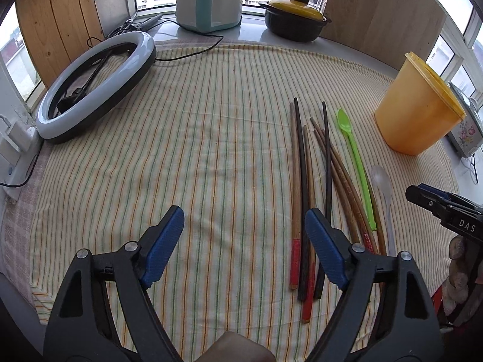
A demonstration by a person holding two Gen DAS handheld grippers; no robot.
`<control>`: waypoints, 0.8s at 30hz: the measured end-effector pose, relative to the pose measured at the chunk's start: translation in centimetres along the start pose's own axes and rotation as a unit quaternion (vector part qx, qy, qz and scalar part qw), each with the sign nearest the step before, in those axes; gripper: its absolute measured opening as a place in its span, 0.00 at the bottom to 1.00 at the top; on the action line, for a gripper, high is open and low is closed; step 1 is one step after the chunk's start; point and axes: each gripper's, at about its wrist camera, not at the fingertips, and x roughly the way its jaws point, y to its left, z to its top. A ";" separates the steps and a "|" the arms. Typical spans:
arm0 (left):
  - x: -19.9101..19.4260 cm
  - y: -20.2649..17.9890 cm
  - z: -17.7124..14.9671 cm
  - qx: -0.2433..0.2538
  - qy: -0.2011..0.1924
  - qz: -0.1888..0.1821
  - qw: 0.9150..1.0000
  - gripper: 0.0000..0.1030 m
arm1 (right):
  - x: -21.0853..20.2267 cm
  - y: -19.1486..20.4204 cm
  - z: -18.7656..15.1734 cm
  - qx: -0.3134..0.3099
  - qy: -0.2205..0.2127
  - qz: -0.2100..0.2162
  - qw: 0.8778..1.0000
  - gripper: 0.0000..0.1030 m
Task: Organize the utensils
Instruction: 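Grasp a wooden chopstick with the left tool while the right tool grasps the clear spoon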
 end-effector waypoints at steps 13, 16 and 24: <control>2.8 -1.4 0.8 0.025 0.046 -0.040 0.998 0.55 | 3.6 0.6 -0.1 0.020 0.052 0.021 0.998 0.36; 3.3 -1.8 1.1 0.042 0.050 -0.027 0.997 0.55 | 3.6 0.4 0.1 0.028 0.057 0.031 0.998 0.32; 4.1 -1.5 2.0 0.049 0.064 -0.034 0.996 0.55 | 4.1 0.1 0.3 0.043 0.072 0.052 0.995 0.24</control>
